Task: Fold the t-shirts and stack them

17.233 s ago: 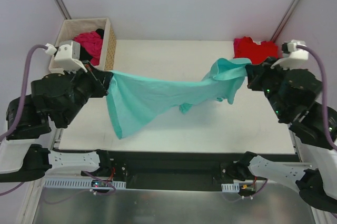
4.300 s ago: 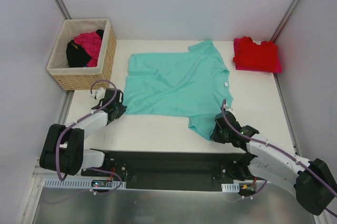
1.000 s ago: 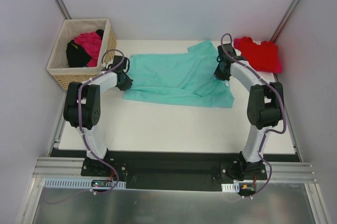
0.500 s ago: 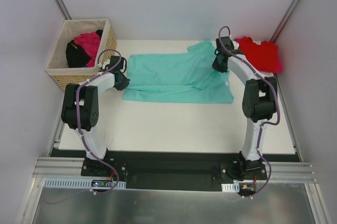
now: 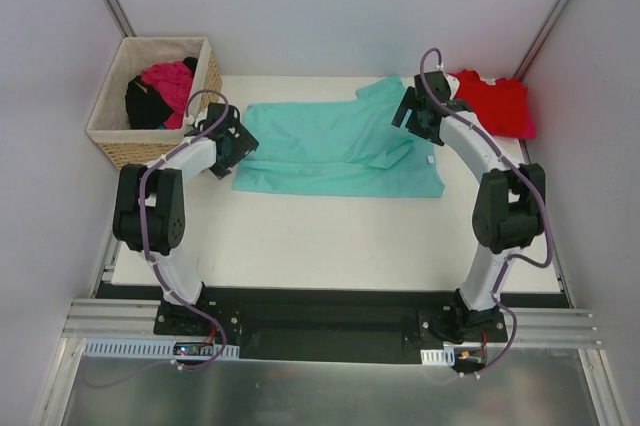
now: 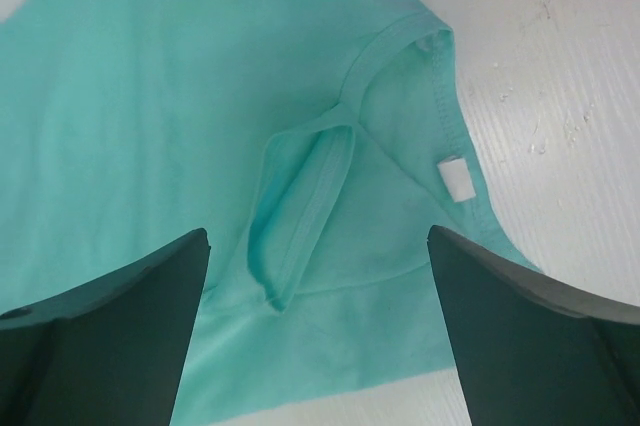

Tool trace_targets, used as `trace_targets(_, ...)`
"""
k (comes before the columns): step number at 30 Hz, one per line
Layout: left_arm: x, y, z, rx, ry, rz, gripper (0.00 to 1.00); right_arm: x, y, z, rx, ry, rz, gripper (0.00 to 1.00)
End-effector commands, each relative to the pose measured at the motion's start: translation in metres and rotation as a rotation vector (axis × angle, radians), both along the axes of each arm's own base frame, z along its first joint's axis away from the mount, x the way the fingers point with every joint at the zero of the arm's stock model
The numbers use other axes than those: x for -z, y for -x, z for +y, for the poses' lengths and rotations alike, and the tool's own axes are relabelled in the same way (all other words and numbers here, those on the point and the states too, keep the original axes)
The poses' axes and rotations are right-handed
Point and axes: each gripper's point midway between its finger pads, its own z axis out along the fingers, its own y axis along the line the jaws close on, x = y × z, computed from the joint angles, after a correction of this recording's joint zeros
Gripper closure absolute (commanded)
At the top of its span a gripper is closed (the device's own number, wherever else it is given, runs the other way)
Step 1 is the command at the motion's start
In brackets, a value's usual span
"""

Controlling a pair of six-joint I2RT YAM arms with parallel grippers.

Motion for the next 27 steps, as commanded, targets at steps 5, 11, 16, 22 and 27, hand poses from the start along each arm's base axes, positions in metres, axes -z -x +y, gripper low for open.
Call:
trace_targets(5, -0.083, -0.005, -0.100, 0.335, 0.068, -0.187, 0.04, -0.023, 0.065, 0.039, -0.128, 0.022, -0.003, 0.05)
trace_targets(11, -0.073, 0.020, -0.153, 0.491, 0.123, -0.134, 0.04, 0.023, 0.093, 0.026, -0.132, 0.099, 0.133, 0.24)
trace_targets(16, -0.053, 0.026, -0.184, 0.572, 0.154, -0.111, 0.05, 0.036, 0.094, 0.025, -0.127, 0.107, 0.163, 0.81)
trace_targets(22, -0.060, 0.019, -0.248, 0.744, 0.357, -0.262, 0.07, 0.031, 0.090, 0.017, -0.106, 0.133, 0.159, 0.99)
trace_targets(27, -0.073, 0.029, -0.290, 0.881, 0.651, -0.384, 0.09, 0.036, 0.095, 0.008, -0.087, 0.137, 0.174, 0.99)
